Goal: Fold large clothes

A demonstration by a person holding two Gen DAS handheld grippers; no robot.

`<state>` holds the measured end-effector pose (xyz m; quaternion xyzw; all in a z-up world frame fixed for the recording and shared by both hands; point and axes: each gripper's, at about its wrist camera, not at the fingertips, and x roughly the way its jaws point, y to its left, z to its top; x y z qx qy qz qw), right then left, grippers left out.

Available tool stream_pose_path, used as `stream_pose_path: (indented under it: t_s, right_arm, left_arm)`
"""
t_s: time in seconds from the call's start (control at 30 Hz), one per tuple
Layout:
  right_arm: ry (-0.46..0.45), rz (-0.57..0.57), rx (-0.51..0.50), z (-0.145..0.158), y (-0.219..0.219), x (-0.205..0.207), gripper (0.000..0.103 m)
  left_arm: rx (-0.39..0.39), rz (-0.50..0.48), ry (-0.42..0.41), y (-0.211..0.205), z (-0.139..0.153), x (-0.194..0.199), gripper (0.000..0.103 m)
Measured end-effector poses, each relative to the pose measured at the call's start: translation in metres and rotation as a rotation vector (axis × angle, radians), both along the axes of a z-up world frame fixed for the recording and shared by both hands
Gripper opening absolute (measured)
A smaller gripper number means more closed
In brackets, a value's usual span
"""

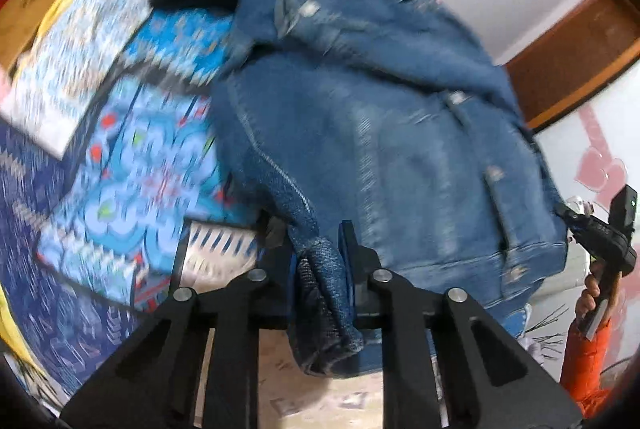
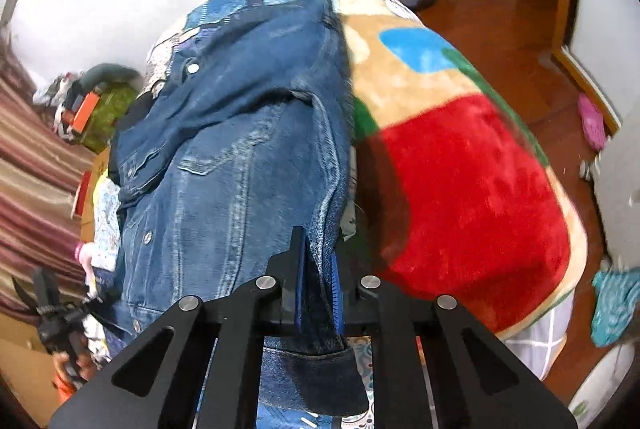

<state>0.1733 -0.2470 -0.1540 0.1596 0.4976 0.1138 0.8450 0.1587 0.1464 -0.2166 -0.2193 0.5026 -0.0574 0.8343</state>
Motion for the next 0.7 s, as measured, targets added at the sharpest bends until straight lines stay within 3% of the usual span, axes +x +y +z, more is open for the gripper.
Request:
stream_pose_path:
  t_s: [0.17,0.33,0.53,0.7]
  right_arm:
    - [-0.056,0.047,0.0,0.02,0.011,0.01,0.008]
    - [-0.104,0.107,0.018,0.045,0.028,0.038,0.008]
    - [-0.178,0.124,0.005,0.069,0.044,0.09,0.008]
    - [-0.223,0.099,-0.001,0.082,0.051,0.139,0.008]
  left_arm:
    - [0.004,-0.052,-0.133,-0.009,0.054,0.023,0.015]
    - [0.019,-0.052,-0.246,-0.011,0.089,0.047,0.015]
    - [0.003,0.015,-0.309,0.016,0.114,0.099,0.015]
    - [0.019,0.097,-0.329,0.052,0.115,0.145,0.014]
